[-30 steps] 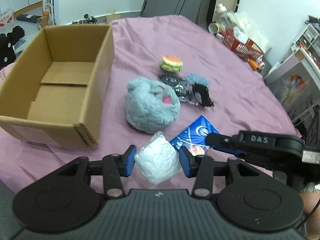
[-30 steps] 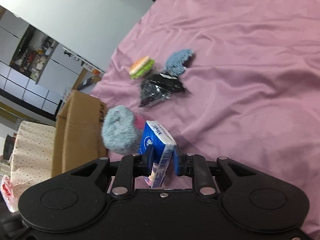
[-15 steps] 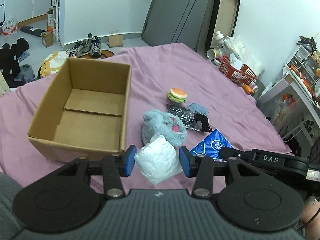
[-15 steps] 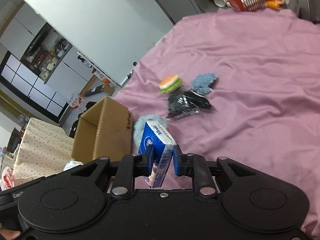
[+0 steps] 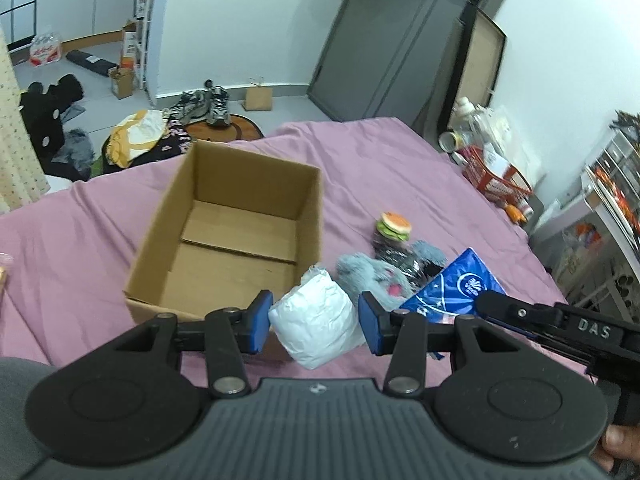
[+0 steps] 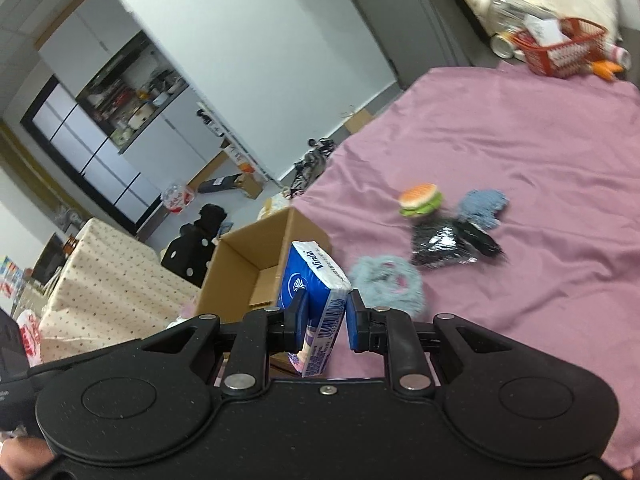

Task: Organize soft objects
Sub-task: 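Carry both packs over the cardboard box and open left tool to drop the white pack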

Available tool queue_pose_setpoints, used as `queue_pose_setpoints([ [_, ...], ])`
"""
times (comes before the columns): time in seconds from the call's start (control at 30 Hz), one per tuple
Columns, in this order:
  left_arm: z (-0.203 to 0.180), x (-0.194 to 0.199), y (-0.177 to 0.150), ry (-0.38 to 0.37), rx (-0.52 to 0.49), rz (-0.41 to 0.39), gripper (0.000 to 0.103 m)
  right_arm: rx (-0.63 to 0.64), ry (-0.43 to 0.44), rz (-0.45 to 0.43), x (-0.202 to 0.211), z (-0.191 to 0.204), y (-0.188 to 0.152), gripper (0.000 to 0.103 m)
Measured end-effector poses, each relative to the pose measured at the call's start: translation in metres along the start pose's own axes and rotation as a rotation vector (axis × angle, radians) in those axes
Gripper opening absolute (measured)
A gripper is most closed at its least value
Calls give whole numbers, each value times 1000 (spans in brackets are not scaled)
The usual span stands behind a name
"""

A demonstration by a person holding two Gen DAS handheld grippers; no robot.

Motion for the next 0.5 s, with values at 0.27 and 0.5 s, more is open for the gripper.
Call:
queue_pose_setpoints([
  [0.27, 46, -8, 15, 60, 59, -14, 45, 36, 43, 11, -18, 38, -3, 20],
  [0.5, 77, -22, 23, 87, 93, -1, 46, 49, 71, 25, -41, 67, -7, 20],
])
Point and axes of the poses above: each gripper's, at about its wrist camera, not at the fingertips, and x roughly against the way its jaws point, z to its left, y to its top, the point moved 10 cm from there along -x, roughly the way its jaws point, and after that the axes turned 15 degrees about -z, right-handed, at the moved point
